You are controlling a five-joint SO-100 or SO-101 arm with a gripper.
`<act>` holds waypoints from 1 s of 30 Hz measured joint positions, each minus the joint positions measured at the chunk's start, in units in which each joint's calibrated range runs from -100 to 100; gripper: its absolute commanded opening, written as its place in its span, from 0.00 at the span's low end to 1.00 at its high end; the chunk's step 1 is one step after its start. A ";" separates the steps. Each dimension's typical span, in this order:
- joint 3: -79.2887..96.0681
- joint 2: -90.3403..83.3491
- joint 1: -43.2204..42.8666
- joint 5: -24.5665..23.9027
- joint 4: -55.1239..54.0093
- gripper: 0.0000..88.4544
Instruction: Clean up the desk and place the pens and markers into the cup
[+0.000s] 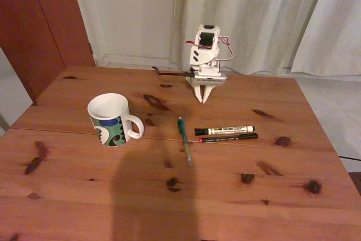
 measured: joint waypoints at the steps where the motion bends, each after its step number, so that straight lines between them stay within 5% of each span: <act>1: -2.21 2.46 0.00 0.00 0.41 0.01; 12: -30.06 37.63 0.00 0.00 0.41 0.01; 21: -47.22 67.46 0.07 -4.74 -14.60 0.01; 30: -62.59 85.42 0.29 -5.42 -15.93 0.01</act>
